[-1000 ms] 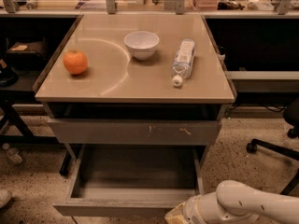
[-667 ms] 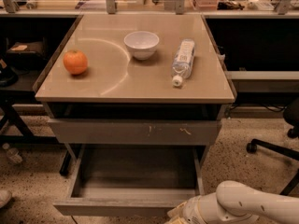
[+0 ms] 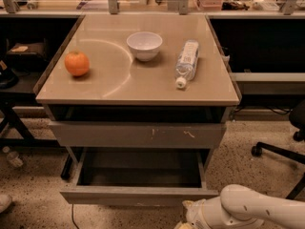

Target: Close middle drawer

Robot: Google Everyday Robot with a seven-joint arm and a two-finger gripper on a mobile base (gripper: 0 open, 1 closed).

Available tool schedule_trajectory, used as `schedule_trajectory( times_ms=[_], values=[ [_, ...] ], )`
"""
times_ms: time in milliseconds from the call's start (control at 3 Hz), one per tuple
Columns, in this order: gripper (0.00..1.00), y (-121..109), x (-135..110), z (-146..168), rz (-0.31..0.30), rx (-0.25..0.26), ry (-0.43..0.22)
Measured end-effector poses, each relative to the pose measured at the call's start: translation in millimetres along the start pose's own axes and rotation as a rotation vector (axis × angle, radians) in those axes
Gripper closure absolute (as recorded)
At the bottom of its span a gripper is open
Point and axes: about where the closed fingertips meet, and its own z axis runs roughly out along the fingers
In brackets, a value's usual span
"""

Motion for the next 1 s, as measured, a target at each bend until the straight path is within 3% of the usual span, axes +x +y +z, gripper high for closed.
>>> schedule_trajectory(
  times_ms=[333,1000],
  values=[
    [0.18,0.0,0.0,0.0,0.0,0.0,0.0],
    [0.65,1.0,-6.1,-4.9,-0.021,0.016,-0.006]
  ],
)
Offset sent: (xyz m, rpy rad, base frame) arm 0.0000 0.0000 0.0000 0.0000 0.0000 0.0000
